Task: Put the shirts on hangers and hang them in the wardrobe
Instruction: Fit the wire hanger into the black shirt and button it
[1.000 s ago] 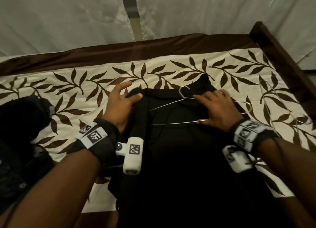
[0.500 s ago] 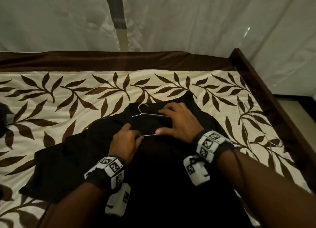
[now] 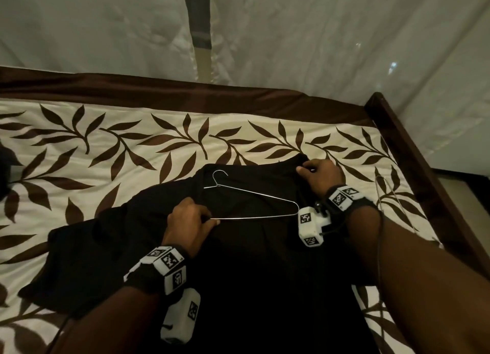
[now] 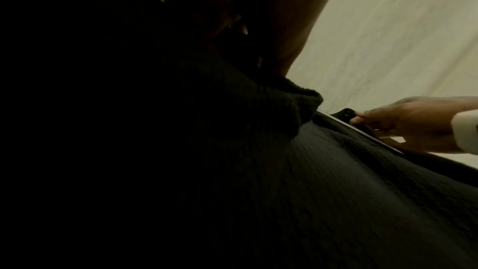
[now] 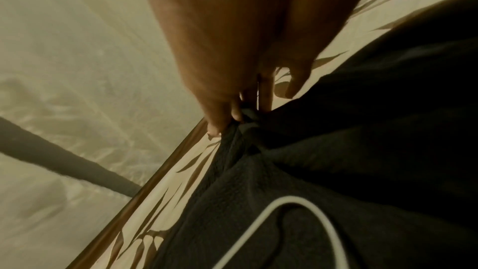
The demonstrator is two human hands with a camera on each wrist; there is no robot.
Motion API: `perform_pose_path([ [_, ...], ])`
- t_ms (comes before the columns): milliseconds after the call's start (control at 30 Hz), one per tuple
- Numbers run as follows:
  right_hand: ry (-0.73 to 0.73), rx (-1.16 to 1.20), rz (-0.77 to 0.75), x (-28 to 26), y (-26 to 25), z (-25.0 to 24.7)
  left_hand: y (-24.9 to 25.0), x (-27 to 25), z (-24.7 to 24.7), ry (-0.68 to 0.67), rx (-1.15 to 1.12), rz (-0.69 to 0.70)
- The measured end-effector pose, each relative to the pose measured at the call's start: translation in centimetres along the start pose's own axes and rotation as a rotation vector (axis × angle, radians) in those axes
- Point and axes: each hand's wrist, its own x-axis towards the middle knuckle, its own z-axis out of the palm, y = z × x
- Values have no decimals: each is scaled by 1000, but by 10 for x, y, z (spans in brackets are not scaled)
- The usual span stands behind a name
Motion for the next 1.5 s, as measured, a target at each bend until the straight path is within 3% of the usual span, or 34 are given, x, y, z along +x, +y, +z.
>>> perform_pose_path([
  [100,245,-71,-129,-8,3,-22,0,1,-4,22,-13,-16],
  [200,283,-51,-239,-24,0,-56,1,3,-8,42,-17,-40],
  [267,137,46,-241,-40,-8,-76,3,3,-10,50,-32,-58],
  [367,-185,519,-61,-82,-35,-93,12,0,-8,56,-41,-66],
  [433,-405,755,60,-110,-50,-79,22,-3,-4,78,-67,-72],
  [500,-575,785,129,-135,-60,-43,32,-5,-1,86,-91,-65],
  [567,-629,714,171,-153,-62,-2,38,-7,1,58,-110,-60],
  [633,-559,564,138,-158,-54,32,37,-11,-2,3,-155,-51],
  [733,-343,182,-47,-149,-34,59,23,-21,-15,-37,-251,-23],
  [800,-295,31,-106,-149,-29,70,10,-30,-23,-61,-362,3],
  [867,-231,82,-134,-152,-30,78,1,-37,-28,-126,-424,54],
  [1000,-49,491,-34,-152,-44,79,-3,-36,-35,-163,-330,187],
  [1233,-45,9,-160,-149,-45,78,-6,-17,-39,136,125,494],
  [1367,68,73,-202,-152,-40,81,-4,-10,-42,113,294,754],
  [1500,-96,110,-154,-151,-37,79,-1,-6,-40,85,351,801],
])
